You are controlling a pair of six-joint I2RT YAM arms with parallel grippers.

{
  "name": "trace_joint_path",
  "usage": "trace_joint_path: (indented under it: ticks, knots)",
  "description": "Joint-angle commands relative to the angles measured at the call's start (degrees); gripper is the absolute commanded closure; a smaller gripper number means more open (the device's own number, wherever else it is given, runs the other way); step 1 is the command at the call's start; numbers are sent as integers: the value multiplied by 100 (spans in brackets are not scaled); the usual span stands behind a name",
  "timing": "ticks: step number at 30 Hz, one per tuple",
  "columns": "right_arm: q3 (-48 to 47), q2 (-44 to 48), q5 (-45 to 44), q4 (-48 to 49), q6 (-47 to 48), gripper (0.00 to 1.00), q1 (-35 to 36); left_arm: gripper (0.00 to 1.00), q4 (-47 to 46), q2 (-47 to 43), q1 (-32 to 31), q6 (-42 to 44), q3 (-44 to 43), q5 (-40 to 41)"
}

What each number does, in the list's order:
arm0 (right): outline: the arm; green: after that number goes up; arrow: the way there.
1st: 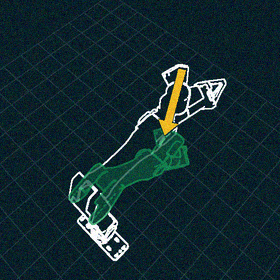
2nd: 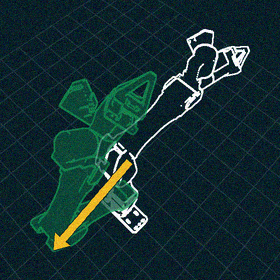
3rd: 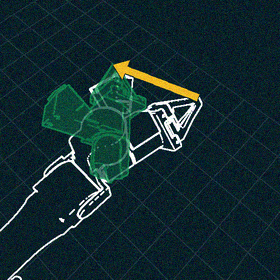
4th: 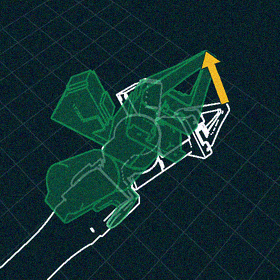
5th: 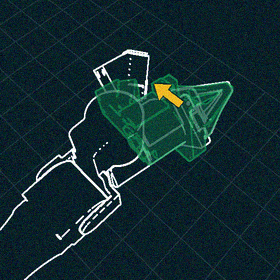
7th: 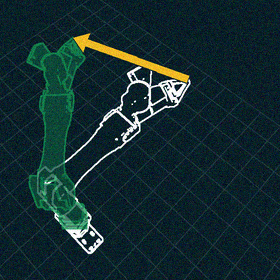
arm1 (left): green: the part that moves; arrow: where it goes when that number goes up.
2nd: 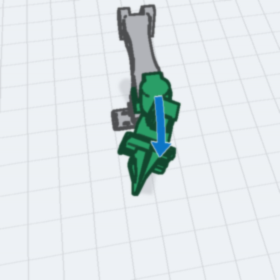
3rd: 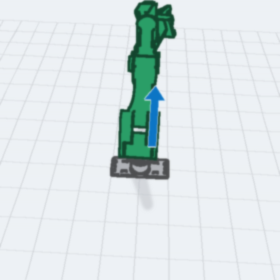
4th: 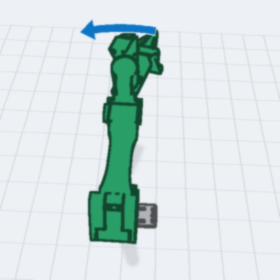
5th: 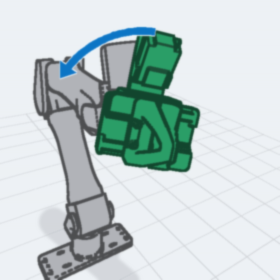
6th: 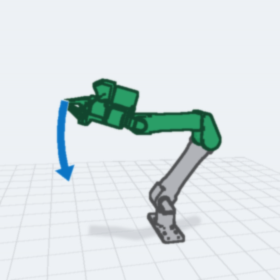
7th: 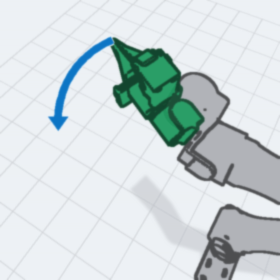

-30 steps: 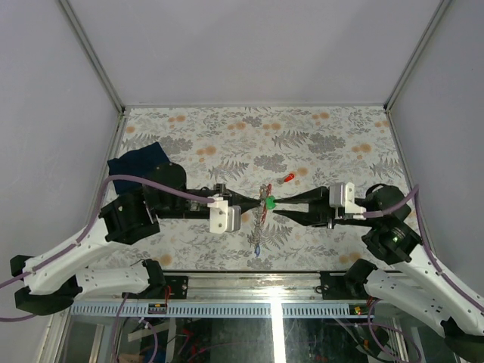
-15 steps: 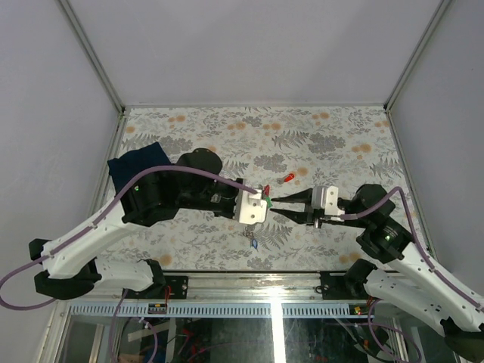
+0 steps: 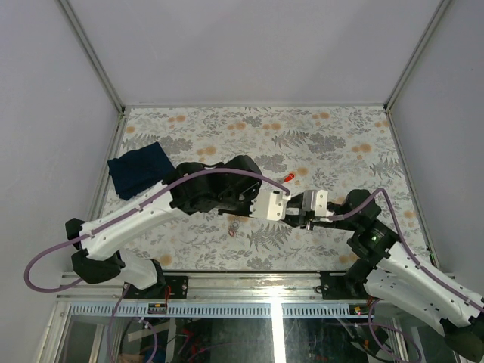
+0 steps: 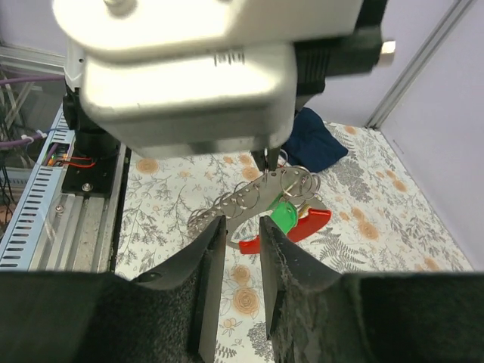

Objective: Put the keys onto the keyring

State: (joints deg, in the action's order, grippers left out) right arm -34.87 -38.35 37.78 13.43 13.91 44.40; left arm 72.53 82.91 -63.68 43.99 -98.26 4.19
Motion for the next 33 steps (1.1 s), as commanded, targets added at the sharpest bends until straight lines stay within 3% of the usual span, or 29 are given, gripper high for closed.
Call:
trace_joint_path:
  ticks: [1,8,12,18,33]
  knots:
    - [276,-40,-143,1142,-490,70,-16,100,88,-176,-104,44,-351,351]
    - [1262,-535,-517,4148,-1629,69,-11,100,-11,-175,-184,199,-431,228]
    - [1334,-1144,-659,5202,-2203,69,-17,100,12,-164,-239,334,-486,264]
    - [1234,-1618,-537,5690,-2351,68,-15,100,0,-222,-258,404,-584,151]
    - [824,-2133,-183,5618,-2305,65,13,100,-125,-216,-311,444,-572,-2]
